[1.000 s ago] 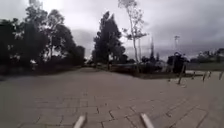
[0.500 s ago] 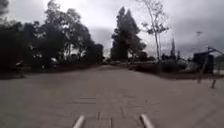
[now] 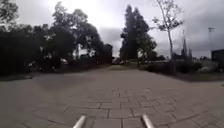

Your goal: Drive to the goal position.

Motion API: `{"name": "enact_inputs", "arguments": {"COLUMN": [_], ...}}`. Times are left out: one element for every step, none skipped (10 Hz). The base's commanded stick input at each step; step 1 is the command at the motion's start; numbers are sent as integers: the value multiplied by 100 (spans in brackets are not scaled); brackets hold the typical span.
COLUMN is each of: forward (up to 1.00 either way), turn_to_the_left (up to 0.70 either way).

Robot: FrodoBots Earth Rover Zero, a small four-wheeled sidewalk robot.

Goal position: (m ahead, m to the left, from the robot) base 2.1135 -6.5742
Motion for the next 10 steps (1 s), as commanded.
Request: {"name": "enact_inputs", "arguments": {"forward": [100, 0, 0, 0, 0, 0, 0, 0, 0, 0], "turn_to_the_left": [1, 0, 0, 0, 0, 0, 0, 0, 0, 0]}}
